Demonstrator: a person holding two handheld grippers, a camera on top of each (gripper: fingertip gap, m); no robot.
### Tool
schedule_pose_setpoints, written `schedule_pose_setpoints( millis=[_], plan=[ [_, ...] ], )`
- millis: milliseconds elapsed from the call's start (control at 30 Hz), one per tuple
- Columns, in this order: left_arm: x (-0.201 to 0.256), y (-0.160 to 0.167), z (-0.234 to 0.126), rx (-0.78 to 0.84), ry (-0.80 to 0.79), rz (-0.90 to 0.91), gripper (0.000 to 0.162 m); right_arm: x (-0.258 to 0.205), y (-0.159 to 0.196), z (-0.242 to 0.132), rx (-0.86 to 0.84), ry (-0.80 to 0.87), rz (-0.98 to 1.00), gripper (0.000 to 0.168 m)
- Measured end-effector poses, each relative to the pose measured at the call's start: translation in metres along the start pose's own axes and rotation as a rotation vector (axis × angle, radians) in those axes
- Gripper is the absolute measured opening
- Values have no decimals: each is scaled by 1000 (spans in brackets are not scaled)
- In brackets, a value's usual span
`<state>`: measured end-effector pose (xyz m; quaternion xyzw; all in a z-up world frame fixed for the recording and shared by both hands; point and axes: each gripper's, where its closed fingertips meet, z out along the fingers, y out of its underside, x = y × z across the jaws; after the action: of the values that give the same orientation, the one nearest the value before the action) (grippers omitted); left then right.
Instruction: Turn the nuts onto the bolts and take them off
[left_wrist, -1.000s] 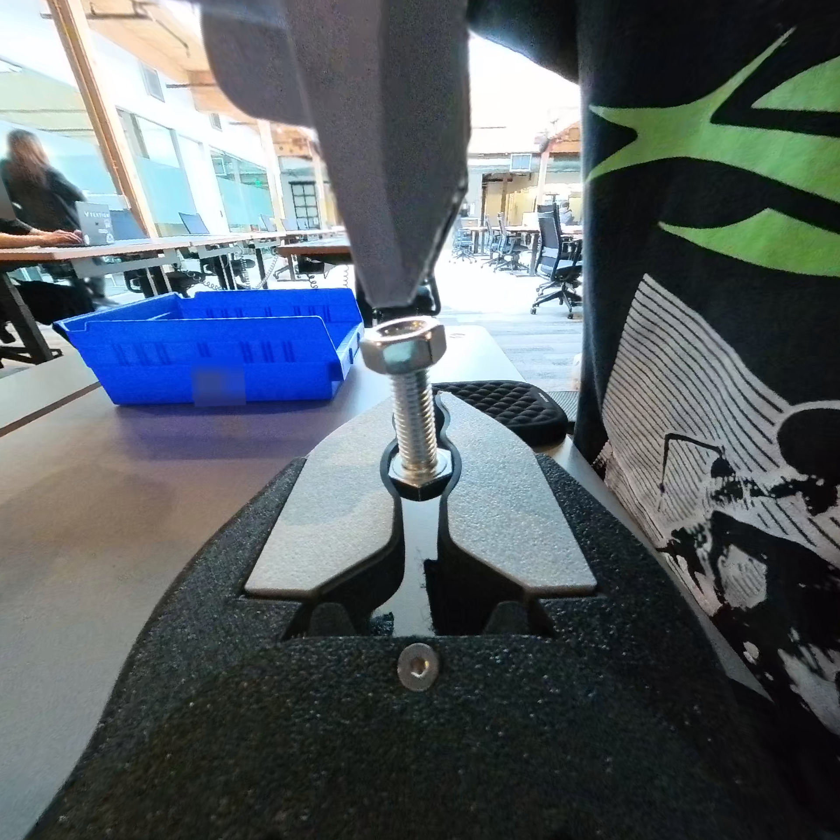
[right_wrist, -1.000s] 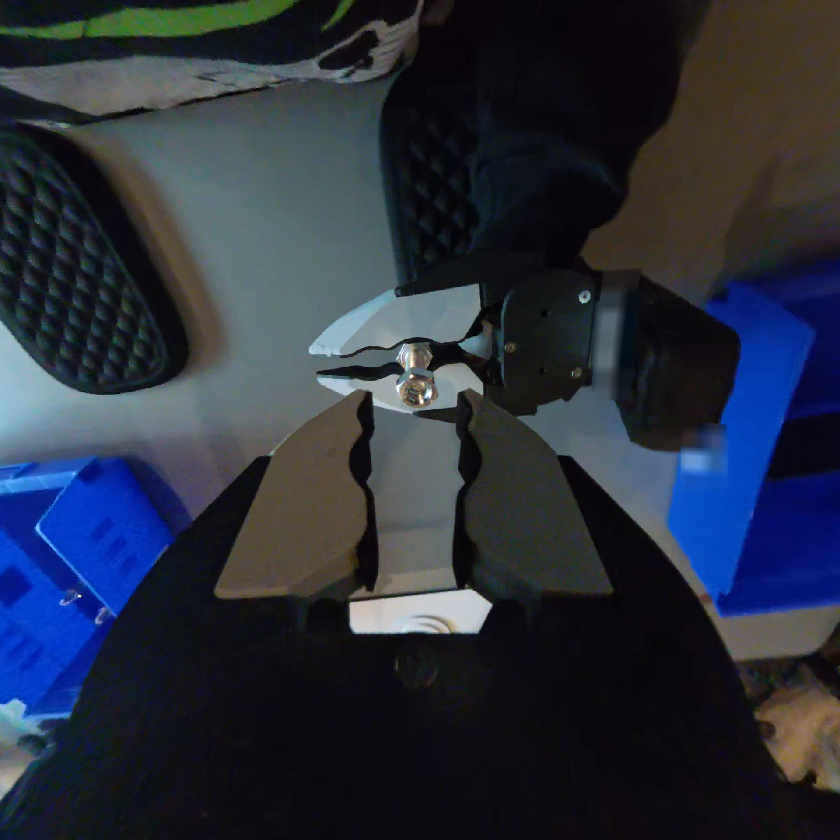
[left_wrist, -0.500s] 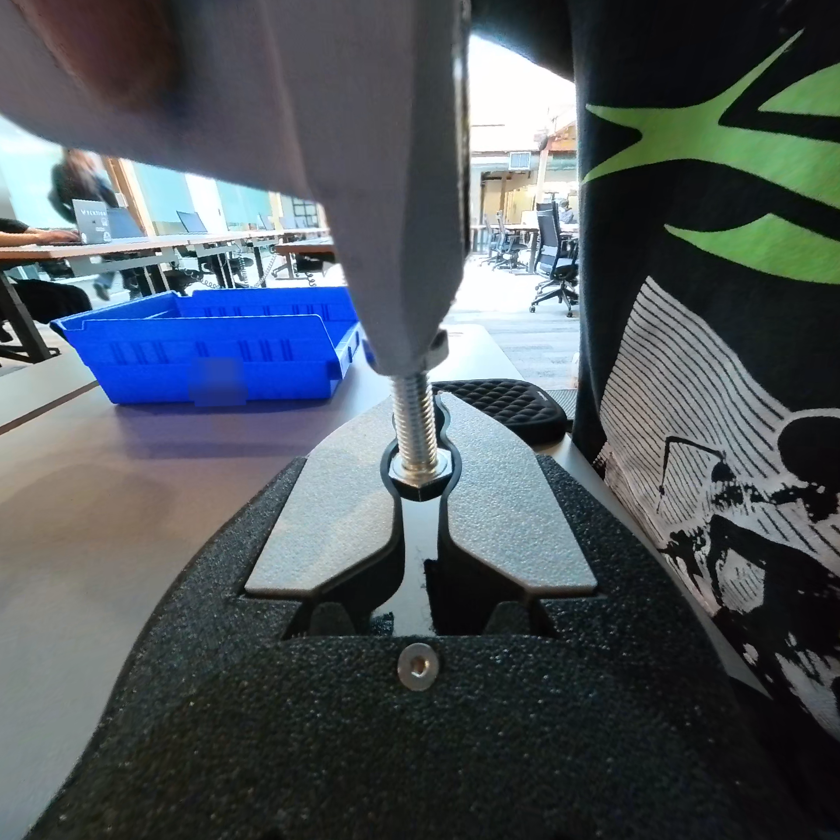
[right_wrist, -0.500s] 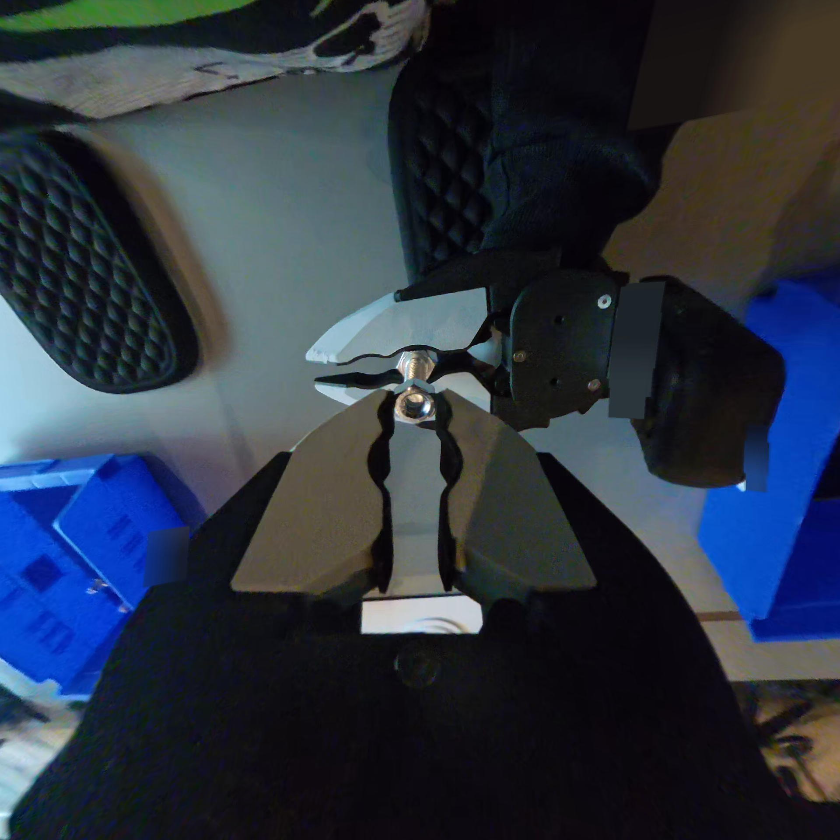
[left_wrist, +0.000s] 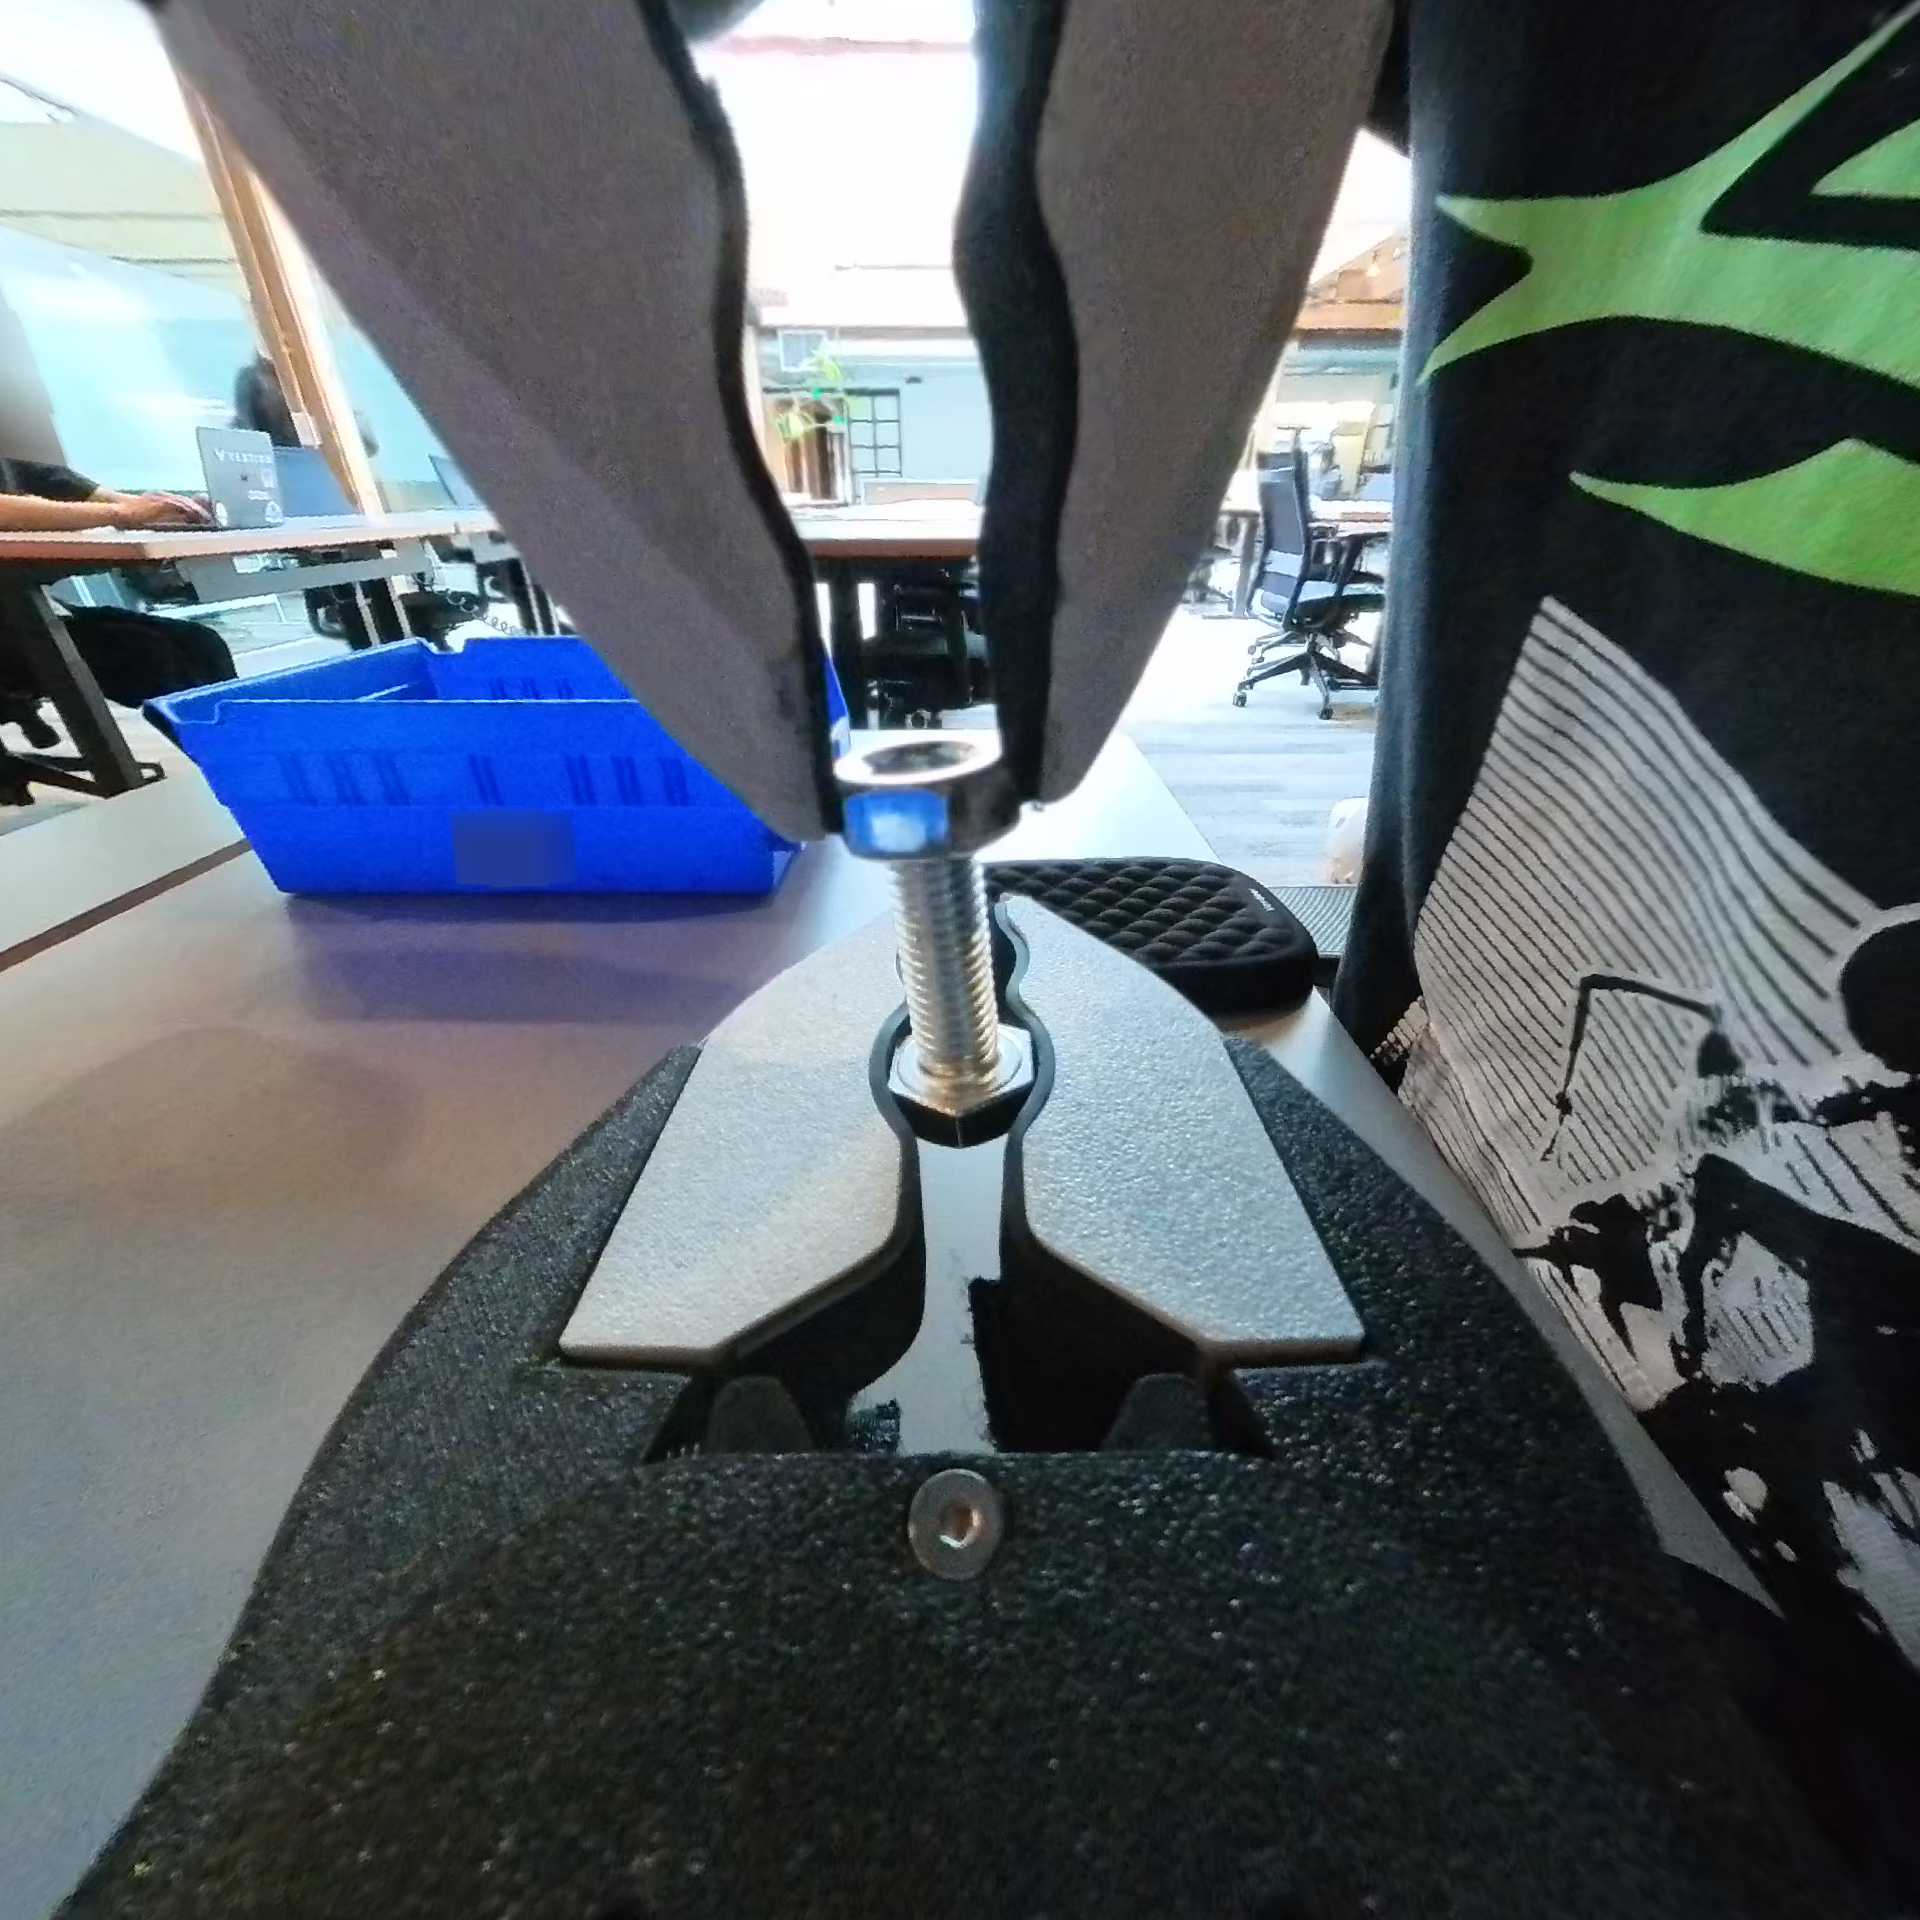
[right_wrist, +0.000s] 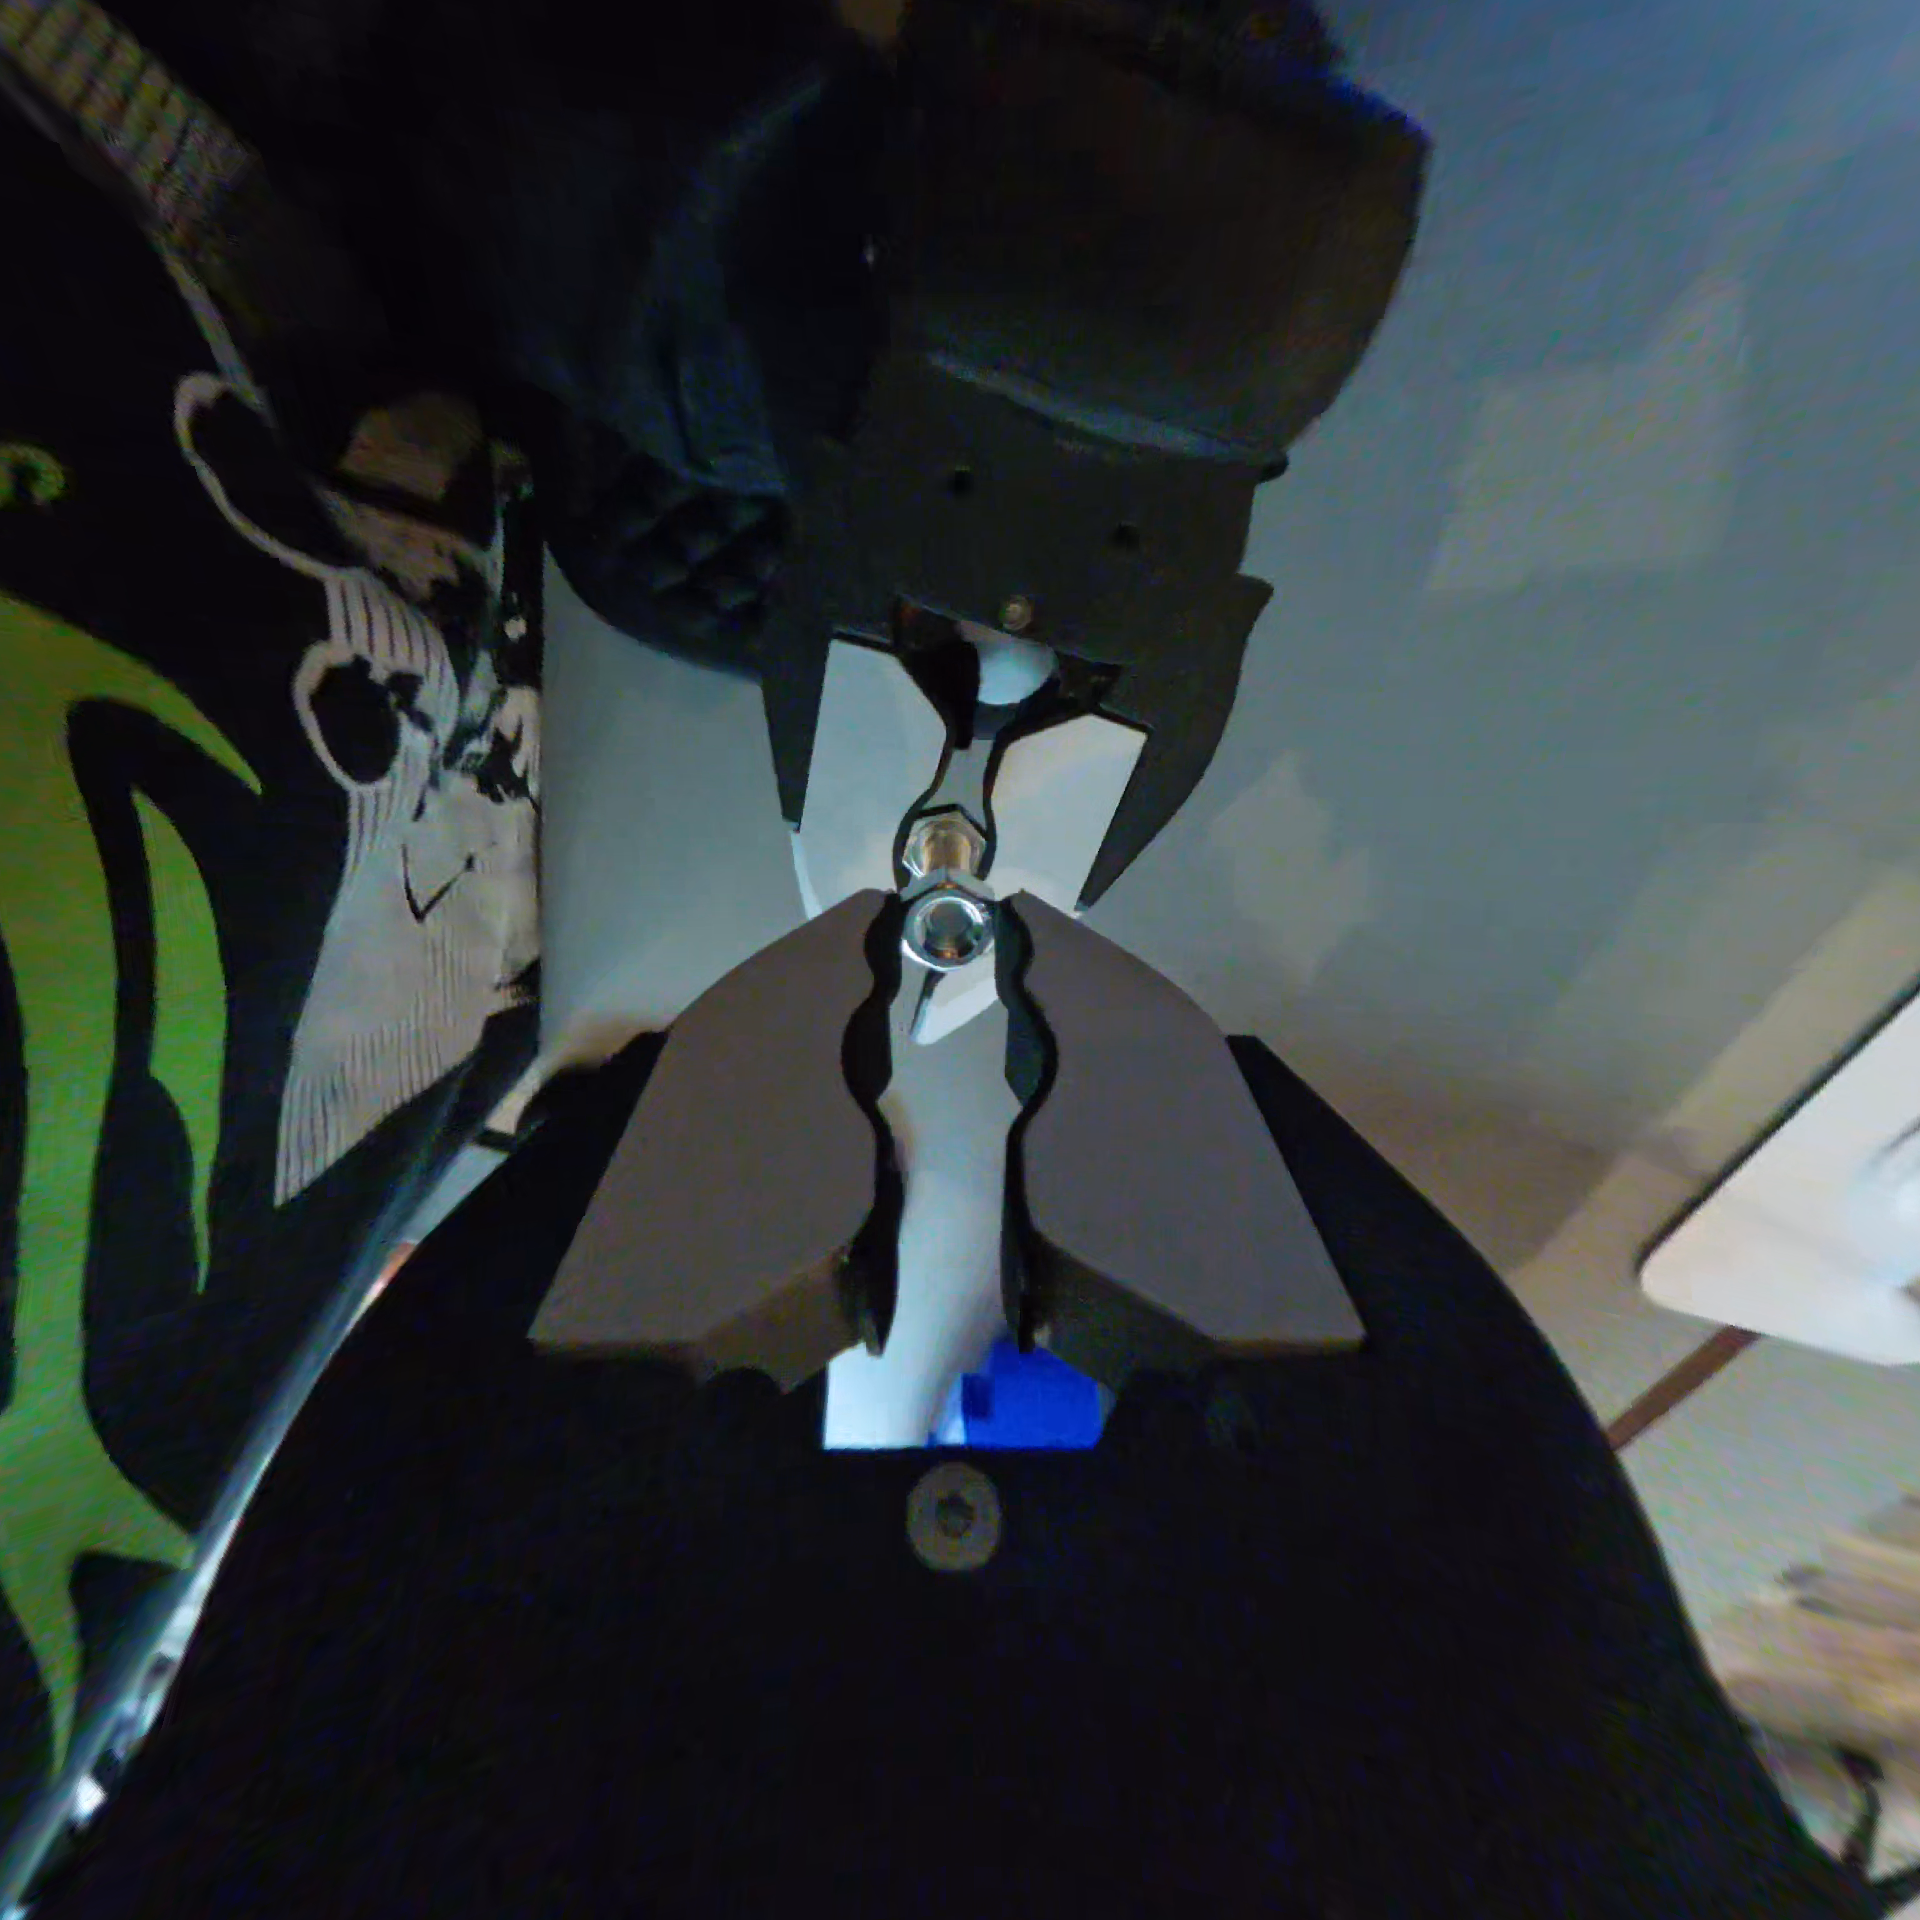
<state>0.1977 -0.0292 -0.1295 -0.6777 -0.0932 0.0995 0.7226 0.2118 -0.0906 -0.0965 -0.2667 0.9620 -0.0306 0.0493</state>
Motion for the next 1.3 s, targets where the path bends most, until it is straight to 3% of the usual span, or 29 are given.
schedule_pose_setpoints(
  millis=[100, 167, 200, 300, 467, 667, 800, 967, 1133, 1300],
  plan=[
    [0, -2, 0, 10, 4, -1, 10, 0, 0, -1, 9, 33, 4, 17],
    [0, -4, -2, 25, 2, 0, 10, -2, -3, -1, 16, 29, -30, 48],
    [1, -4, -2, 26, 3, 2, 10, -4, -5, -4, 28, 21, -85, 49],
    [2, -4, -2, 26, 8, 4, 10, -8, -8, -18, 49, 10, -454, 44],
    [4, -3, 0, 17, 25, 11, 10, 2, 2, -16, -73, 82, -1154, 39],
    [4, -4, -1, 25, 26, 7, 10, -2, -4, -2, -58, 24, -1308, 35],
    [5, -4, -1, 25, 28, 7, 10, -3, -2, 1, -61, 5, -1311, 19],
    [3, -5, -1, 29, 19, 3, 10, -1, -3, 0, -58, 18, -1165, 18],
    [3, -5, -1, 28, 11, 7, 10, 0, -2, 1, -71, 58, -817, 18],
    [3, -4, 0, 21, 7, 15, 10, -1, 0, 1, -46, 54, -228, 18]
  ],
)
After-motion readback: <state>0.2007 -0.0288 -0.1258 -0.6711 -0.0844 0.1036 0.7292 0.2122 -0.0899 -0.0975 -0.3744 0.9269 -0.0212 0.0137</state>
